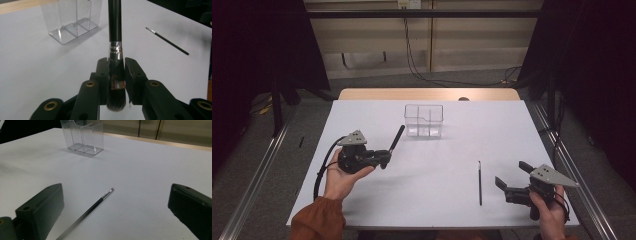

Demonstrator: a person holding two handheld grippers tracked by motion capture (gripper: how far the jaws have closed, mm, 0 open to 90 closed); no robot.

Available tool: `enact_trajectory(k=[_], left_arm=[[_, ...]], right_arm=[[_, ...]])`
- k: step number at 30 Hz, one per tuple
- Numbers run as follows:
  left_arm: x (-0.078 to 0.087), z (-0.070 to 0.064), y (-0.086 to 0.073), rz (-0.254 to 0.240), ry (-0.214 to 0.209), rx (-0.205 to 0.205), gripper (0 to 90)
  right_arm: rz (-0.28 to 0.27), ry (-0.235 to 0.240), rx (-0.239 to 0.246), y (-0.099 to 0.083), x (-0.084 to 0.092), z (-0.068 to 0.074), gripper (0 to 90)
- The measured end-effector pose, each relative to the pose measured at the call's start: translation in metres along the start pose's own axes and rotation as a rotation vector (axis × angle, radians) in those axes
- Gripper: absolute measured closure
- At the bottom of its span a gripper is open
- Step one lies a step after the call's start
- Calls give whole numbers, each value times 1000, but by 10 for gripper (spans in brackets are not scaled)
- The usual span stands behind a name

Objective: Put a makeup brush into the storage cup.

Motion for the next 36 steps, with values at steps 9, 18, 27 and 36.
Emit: enact_trajectory(k=[9, 18, 27, 36], left_arm=[[-10, -17, 0, 28, -45, -36, 743], [-18, -34, 2, 54, -81, -64, 743], [-30, -47, 3, 96, -109, -95, 743], [-36, -58, 6, 139, -132, -125, 743]], right_arm=[[-1, 1, -1, 0, 0, 0, 0], [-1, 2, -1, 0, 0, 0, 0], [-2, 4, 3, 0, 0, 1, 0], [-10, 35, 29, 2, -1, 6, 0]])
Point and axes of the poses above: each handheld gripper's, and its own axes: x roughly backward along the jaws, y roughly out of its top, z roughly to its left, the point moved 8 cm from there along -x, roughly forward along the jaws, and after that the axes turned 12 degrees about x, right-handed, at the moved point
